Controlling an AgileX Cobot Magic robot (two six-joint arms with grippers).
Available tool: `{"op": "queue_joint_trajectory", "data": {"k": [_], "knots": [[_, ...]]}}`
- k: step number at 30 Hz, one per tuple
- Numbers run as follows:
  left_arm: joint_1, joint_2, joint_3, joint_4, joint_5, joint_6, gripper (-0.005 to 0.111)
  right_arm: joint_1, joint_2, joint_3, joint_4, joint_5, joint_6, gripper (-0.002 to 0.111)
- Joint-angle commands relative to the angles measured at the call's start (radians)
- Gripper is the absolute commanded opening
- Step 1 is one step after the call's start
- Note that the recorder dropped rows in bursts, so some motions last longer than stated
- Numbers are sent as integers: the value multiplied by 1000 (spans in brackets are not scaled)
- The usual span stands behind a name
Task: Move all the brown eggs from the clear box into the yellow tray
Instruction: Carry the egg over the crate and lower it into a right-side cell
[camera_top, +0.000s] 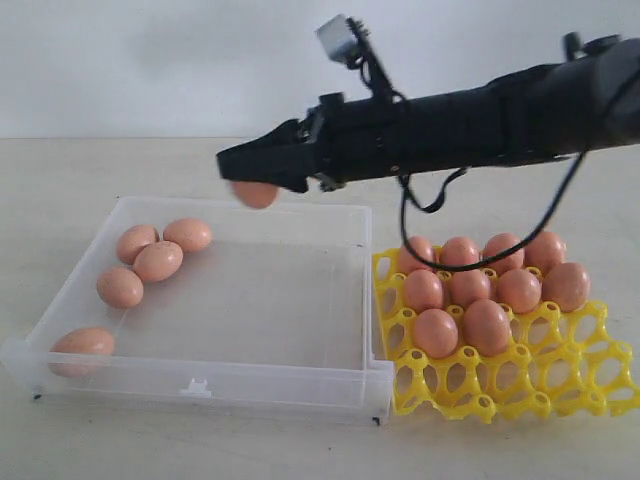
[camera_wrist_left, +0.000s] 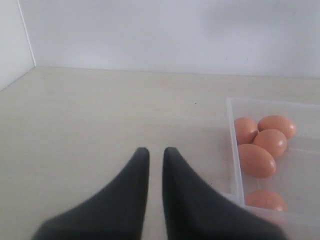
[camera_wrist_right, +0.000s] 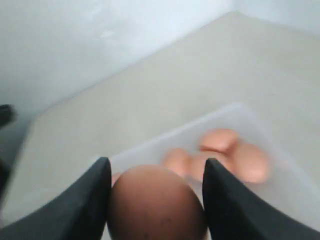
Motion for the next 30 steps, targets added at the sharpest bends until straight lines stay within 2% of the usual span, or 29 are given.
{"op": "queue_joint_trajectory", "data": {"k": [1, 4, 6, 8, 11, 14, 19, 21, 24, 27, 29, 30], "knots": [[-8, 9, 3, 4, 25, 0, 37, -53, -253, 166, 13, -621, -199, 0], [-8, 9, 3, 4, 30, 0, 44, -53, -371, 227, 13, -1040, -269, 0], [-8, 9, 3, 4, 30, 0, 44, -84, -418, 244, 13, -1156, -228, 0], [-8, 9, 3, 4, 25, 0, 44, -170, -450, 263, 13, -1034, -122, 0], [-8, 9, 3, 4, 25, 0, 44, -330, -452, 281, 13, -584, -17, 0], [-8, 9, 3, 4, 40, 0, 44, -479, -427, 281, 13, -380, 113, 0], [-8, 9, 3, 4, 50, 0, 44, -685, -402, 281, 13, -470, 298, 0], [-8, 9, 3, 4, 52, 0, 44, -720, -387, 281, 13, -564, 264, 0], [-8, 9, 3, 4, 54, 0, 44, -725, -339, 269, 13, -819, 141, 0], [-8, 9, 3, 4, 48, -1, 42, -722, -283, 241, 13, -765, 94, 0], [-8, 9, 3, 4, 48, -1, 33, -687, -277, 218, 13, -807, 29, 0], [-8, 9, 3, 4, 46, -1, 23, -643, -283, 194, 13, -915, -32, 0]]}}
